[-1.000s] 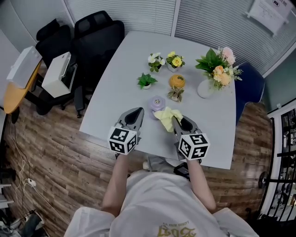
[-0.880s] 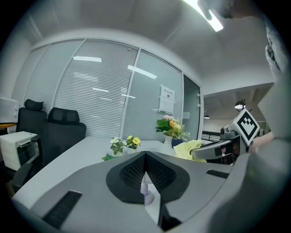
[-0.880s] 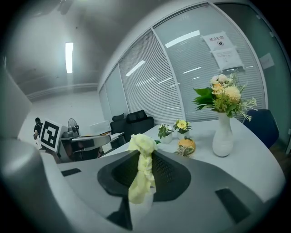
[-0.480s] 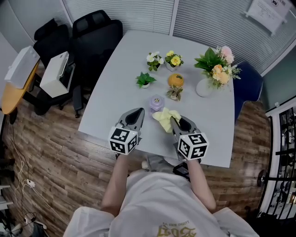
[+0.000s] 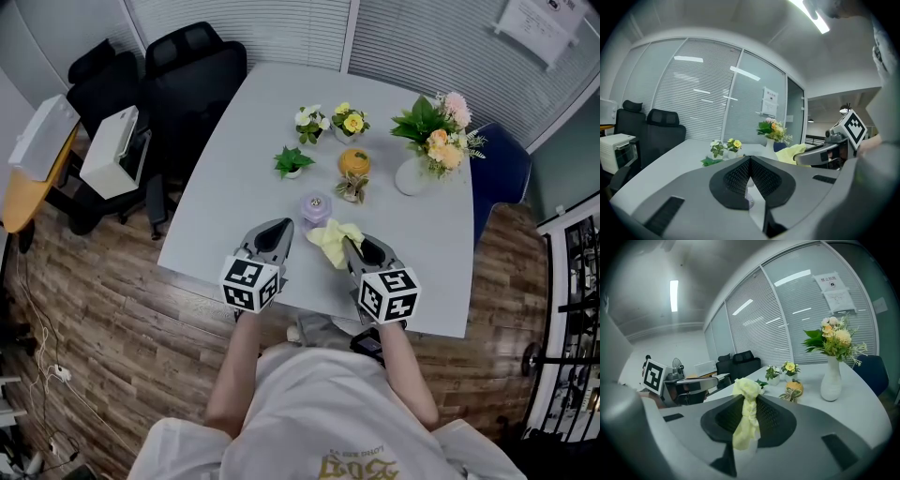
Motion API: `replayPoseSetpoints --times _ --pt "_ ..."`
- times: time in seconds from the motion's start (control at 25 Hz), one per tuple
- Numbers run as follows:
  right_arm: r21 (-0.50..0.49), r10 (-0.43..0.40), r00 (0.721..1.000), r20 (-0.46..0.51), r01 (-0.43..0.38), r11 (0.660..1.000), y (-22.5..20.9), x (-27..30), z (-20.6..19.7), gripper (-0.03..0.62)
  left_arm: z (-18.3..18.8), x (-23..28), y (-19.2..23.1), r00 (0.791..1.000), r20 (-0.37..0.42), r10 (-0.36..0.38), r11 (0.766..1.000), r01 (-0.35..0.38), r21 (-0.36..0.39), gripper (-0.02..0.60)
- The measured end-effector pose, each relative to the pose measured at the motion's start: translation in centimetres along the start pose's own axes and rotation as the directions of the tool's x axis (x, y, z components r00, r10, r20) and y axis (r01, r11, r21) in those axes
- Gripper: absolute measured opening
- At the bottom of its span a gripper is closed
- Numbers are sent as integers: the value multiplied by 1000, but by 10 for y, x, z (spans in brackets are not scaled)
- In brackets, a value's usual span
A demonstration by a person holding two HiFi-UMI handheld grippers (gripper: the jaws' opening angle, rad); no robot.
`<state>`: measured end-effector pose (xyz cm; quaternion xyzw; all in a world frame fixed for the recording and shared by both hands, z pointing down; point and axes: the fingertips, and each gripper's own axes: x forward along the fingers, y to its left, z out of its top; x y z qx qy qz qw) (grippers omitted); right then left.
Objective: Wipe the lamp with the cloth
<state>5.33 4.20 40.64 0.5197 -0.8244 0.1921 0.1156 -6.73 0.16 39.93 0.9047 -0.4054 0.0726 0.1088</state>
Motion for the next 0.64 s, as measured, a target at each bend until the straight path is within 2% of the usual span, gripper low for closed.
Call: replayPoseSetpoints --times 0.64 --pt "-10 27 1000 1 -27 1000 1 3 4 83 2 -1 5 1000 4 10 1000 -10 3 3"
